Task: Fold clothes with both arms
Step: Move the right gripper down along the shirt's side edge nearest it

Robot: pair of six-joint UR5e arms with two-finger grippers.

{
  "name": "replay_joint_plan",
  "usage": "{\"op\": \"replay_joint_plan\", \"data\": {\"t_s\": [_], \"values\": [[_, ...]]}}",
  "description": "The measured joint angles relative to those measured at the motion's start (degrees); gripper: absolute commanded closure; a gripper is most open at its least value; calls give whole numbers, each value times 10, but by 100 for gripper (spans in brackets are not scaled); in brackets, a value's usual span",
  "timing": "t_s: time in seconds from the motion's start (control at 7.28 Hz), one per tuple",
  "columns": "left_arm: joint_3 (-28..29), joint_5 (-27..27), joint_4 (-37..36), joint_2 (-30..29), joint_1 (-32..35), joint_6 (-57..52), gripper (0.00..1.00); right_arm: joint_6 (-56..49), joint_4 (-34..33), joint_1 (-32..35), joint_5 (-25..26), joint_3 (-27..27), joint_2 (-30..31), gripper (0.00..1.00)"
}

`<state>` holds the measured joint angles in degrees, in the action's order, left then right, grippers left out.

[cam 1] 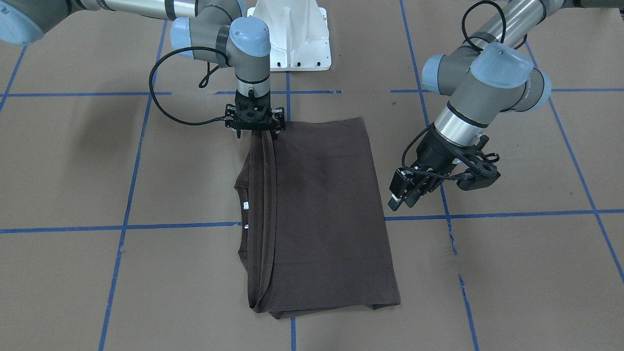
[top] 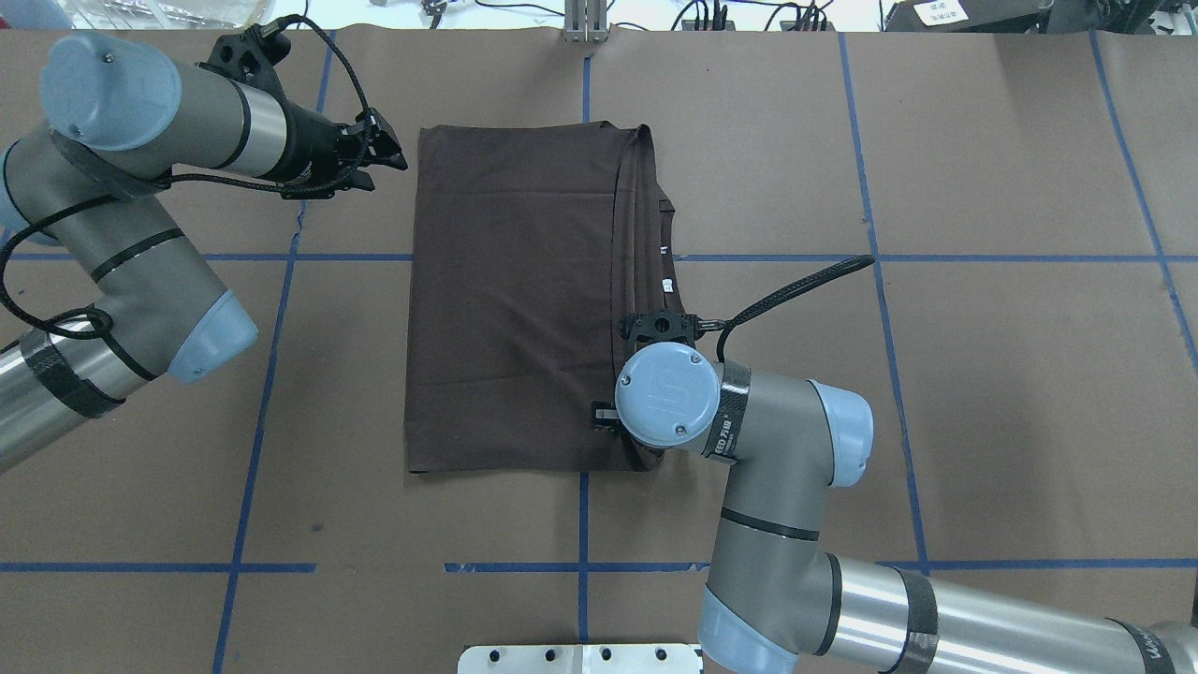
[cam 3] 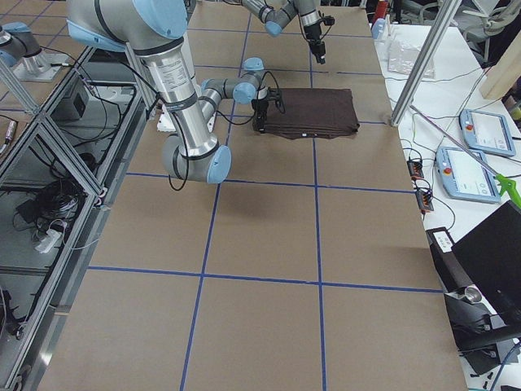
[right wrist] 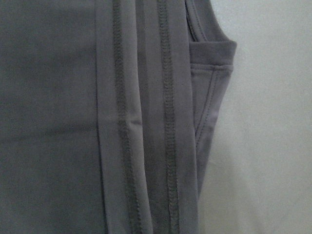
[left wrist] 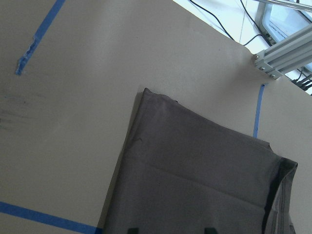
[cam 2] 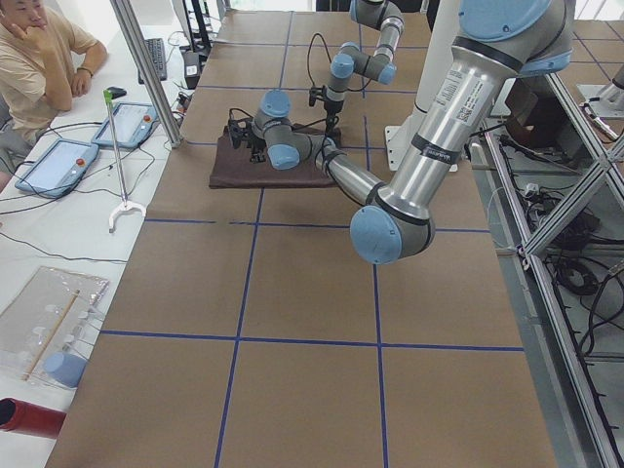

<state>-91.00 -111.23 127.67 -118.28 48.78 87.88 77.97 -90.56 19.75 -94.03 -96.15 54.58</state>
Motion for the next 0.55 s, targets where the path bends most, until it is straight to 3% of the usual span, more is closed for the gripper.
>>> {"op": "replay_joint_plan", "data": {"t_s": [0.27, 0.55], "values": [[0, -1, 0, 1, 0, 0, 45, -24, 0, 1, -3, -2, 11, 5], [0, -1, 0, 2, 0, 0, 45, -72, 0, 17, -15, -50, 66, 5]]}}
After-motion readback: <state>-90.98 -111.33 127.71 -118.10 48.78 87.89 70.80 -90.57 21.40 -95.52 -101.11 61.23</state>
